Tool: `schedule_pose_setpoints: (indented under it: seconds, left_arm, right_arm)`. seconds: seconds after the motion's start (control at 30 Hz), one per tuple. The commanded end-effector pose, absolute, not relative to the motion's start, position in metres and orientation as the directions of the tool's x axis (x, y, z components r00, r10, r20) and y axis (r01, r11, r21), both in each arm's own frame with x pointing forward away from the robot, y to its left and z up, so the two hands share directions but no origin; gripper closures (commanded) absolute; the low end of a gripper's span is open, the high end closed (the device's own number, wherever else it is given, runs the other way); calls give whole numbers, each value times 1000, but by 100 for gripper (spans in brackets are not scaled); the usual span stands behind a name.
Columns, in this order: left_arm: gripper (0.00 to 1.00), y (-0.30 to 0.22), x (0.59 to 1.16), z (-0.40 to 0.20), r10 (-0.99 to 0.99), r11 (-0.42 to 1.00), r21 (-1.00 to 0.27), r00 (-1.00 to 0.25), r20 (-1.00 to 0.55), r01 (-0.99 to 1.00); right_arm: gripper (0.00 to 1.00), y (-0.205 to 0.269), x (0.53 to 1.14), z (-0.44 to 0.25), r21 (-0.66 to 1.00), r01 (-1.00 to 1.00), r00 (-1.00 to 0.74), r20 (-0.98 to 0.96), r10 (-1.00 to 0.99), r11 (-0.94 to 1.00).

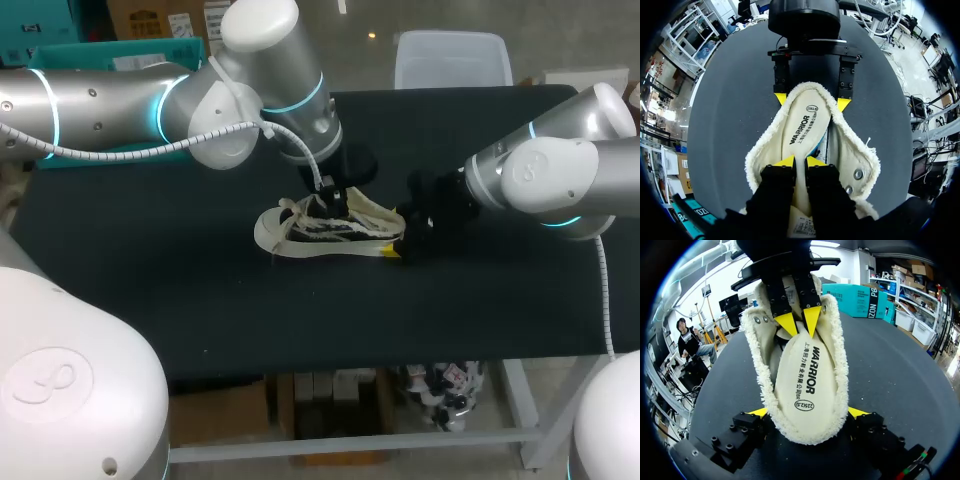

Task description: Open the shoe tongue, take the insole out of the shoe, put the insole back into the shoe, and pack the shoe into the shoebox

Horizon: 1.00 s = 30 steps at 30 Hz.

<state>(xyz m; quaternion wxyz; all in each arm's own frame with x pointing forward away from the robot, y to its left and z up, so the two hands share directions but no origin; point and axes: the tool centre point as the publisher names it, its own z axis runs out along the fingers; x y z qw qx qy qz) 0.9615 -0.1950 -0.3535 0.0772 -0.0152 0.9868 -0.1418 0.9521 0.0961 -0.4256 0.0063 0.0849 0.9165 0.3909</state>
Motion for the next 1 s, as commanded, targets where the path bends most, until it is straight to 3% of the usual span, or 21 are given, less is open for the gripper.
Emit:
schedule_pose_setpoints:
  seconds: [0.03,1.0]
  left_arm:
    - [100,-196,960,-348,-49,954,-301,-990,-135,-6]
    - [100,-199,961,-320,-33,897,-439,-999,23,-39]
  right_arm:
    - [100,98,952,-430,719,150,-986,58,156,679]
    - [100,98,952,-430,719,150,-986,58,156,679]
